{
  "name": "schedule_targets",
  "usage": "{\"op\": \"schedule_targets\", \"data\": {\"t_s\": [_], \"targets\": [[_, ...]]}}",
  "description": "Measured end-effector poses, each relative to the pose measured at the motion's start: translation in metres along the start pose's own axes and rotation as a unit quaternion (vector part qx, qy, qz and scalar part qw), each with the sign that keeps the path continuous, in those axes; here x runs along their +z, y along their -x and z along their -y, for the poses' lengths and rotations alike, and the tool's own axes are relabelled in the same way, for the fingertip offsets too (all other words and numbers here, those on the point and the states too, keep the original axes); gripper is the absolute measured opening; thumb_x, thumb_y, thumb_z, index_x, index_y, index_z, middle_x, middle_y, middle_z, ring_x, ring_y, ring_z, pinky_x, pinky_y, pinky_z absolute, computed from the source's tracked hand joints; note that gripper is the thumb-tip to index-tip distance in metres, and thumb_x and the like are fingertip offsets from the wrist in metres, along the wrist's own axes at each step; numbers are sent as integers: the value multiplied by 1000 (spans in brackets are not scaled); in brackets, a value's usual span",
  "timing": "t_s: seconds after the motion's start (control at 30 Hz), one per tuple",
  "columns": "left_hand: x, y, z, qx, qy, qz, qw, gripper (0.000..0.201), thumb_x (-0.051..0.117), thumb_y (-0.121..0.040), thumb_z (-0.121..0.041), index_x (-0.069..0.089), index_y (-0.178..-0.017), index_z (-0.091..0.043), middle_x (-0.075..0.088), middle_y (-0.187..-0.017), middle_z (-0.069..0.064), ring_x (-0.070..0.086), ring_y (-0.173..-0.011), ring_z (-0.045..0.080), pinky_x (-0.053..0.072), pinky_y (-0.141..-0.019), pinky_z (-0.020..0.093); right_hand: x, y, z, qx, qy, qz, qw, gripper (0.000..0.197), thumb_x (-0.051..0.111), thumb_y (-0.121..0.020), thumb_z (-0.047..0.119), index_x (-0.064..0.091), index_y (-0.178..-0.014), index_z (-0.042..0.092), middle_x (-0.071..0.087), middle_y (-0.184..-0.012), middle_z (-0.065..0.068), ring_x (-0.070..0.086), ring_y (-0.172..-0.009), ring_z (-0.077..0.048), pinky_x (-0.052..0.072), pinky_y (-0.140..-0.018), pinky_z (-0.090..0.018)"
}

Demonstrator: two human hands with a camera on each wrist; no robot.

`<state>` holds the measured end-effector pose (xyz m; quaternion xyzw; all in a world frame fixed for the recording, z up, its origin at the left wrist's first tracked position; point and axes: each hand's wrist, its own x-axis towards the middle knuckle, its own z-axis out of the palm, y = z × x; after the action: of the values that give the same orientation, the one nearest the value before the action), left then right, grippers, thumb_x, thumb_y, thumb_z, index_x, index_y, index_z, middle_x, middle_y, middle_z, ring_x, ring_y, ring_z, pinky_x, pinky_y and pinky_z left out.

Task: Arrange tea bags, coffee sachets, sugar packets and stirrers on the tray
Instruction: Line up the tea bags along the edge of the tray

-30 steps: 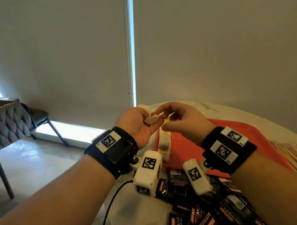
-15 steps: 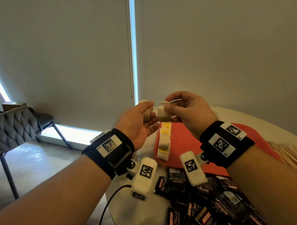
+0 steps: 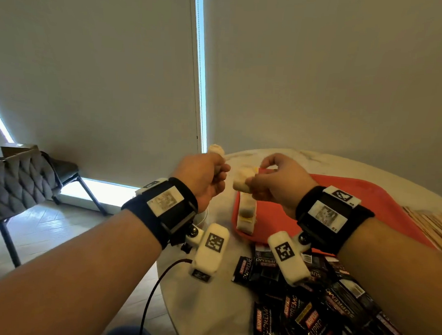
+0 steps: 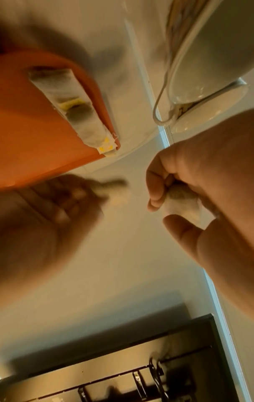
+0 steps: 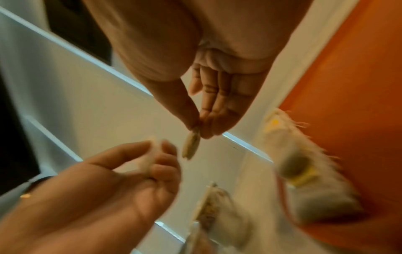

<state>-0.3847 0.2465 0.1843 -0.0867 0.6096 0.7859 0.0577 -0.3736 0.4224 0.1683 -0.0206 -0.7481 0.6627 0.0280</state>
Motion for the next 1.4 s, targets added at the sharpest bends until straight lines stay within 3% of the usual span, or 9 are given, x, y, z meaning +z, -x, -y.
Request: {"op": "schedule_targets", "data": {"t_s": [0.23,0.53,0.63,0.73,0.9,1.0,1.1,1.2,1.4], "targets": [[-1,-3,-9,20,70,23,997,31,47,-105,-8,51,-135,0,75,-87,14,72,-72,21,62,-60,32,-6,-8,-40,131,159,52,977,27,82,-76,-5,63,-87,10,74,-99,-25,75,-91,-40,63,-78,-50],[1,-4,-14,38,48,43,997,9,54,-102,-4,61,-108,-3,73,-101,18,74,-92,28,65,-77,37,2,-17,-49,154,227,82,958,13,85,-77,8,79,-87,10,79,-90,-9,76,-92,-28,60,-90,-49],[-1,-8,-14,39,45,35,998,11,56,-102,-5,60,-112,-4,72,-105,18,74,-92,27,65,-77,37,2,-16,-47,155,241,89,954,11,84,-80,11,80,-90,12,79,-87,-5,76,-86,-21,62,-86,-40],[-2,-11,-13,35,48,25,998,23,60,-100,-6,60,-122,-1,70,-104,18,73,-89,26,64,-72,35,1,-14,-43,145,247,77,955,8,84,-81,13,81,-89,14,77,-79,-2,68,-64,-13,57,-64,-26],[-2,-16,-9,39,30,4,999,40,68,-96,-8,56,-134,-3,65,-113,18,71,-100,29,66,-78,37,2,-12,-40,152,307,96,935,6,85,-80,29,83,-85,26,74,-76,3,63,-69,-12,51,-66,-29],[-4,-15,-10,44,5,18,999,34,68,-98,-8,58,-130,-8,66,-113,16,72,-101,28,65,-81,37,-1,-11,-36,136,261,86,952,6,84,-82,26,82,-86,23,70,-74,0,60,-66,-16,51,-62,-30],[-4,-12,-8,55,-59,49,995,21,68,-97,-8,65,-117,-10,72,-110,15,73,-94,23,63,-78,35,-5,-8,-23,68,94,45,992,10,79,-87,21,78,-94,14,69,-80,-4,61,-69,-15,52,-62,-29],[1,-6,-6,68,-120,64,988,19,69,-97,-9,69,-115,-13,76,-110,14,75,-96,23,60,-75,32,-8,-2,-2,16,-67,53,996,14,77,-89,19,74,-100,10,71,-88,-7,65,-75,-17,56,-69,-33],[12,5,-12,81,-157,82,981,15,70,-97,-10,74,-111,-15,81,-99,7,78,-91,19,62,-75,31,-8,7,9,-20,-69,33,997,7,78,-88,14,72,-90,11,72,-88,-7,68,-81,-20,57,-72,-33]]}}
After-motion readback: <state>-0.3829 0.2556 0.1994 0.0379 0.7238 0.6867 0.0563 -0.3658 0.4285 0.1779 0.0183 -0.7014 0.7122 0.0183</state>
